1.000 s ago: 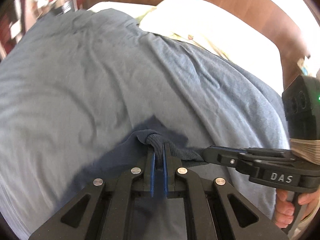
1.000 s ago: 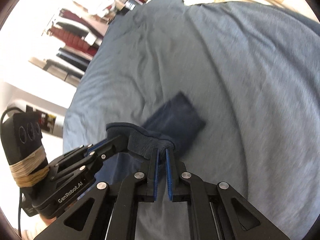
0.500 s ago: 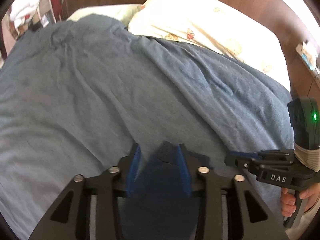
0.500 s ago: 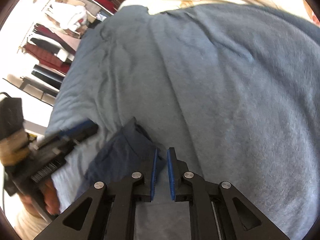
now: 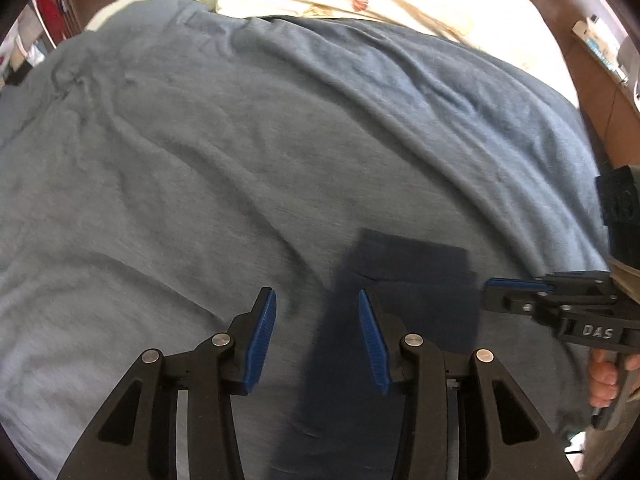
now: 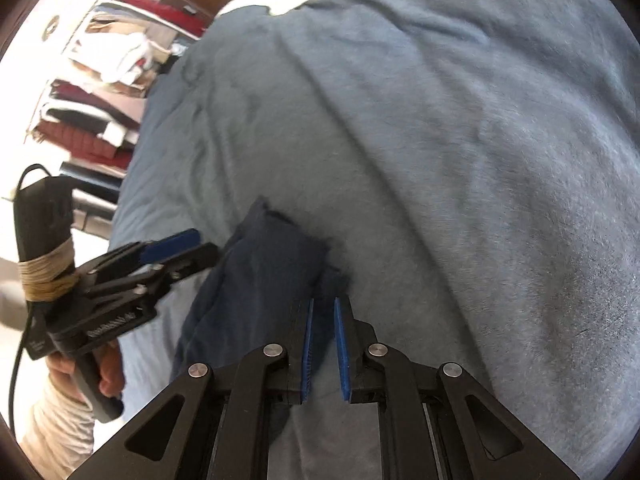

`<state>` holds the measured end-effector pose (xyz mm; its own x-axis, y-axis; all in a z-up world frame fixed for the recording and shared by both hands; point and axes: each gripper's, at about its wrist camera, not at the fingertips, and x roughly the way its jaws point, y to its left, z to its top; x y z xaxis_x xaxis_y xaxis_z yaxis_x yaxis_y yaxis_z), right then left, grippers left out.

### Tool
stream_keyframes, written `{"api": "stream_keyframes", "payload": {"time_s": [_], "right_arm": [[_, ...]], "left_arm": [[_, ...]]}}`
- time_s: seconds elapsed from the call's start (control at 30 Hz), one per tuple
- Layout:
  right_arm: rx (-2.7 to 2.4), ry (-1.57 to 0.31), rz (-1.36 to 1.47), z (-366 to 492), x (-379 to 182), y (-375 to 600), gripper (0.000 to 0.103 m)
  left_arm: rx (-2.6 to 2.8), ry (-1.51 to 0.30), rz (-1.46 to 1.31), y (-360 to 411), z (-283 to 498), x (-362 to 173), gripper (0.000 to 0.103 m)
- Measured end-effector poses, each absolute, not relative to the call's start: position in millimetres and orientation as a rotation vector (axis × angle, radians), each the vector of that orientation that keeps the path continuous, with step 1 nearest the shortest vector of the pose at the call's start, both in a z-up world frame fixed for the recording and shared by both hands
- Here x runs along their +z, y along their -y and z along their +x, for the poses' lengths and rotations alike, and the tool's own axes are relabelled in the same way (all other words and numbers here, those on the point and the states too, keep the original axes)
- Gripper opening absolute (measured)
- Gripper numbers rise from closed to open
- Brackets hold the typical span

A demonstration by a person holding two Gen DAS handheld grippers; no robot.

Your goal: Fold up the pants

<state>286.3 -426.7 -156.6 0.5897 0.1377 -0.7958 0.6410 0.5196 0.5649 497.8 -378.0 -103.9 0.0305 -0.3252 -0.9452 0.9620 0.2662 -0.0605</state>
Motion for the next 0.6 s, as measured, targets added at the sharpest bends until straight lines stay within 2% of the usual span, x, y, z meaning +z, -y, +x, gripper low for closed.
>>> {"api": "stream_keyframes", "payload": {"time_s": [0.23,0.47,0.6], "right_arm": [[-0.401,-0.946,0.985,299.4,-163.3,426.0,0.012],[-0.397,-0.945,1.005,301.4,-165.2,426.7,0.012],[-0.382,-0.929,1.006,294.4,-167.4,427.9,0.013]], "left_arm": [[-1.13,-1.041,0.869,388.7,510.0,-122.6,0.033],[-1.3,-1.262,0.785,389.7,509.6,-141.5,0.015],[-1.435,-1.414,0.703,388.0,510.6,-145.5,0.015]]}}
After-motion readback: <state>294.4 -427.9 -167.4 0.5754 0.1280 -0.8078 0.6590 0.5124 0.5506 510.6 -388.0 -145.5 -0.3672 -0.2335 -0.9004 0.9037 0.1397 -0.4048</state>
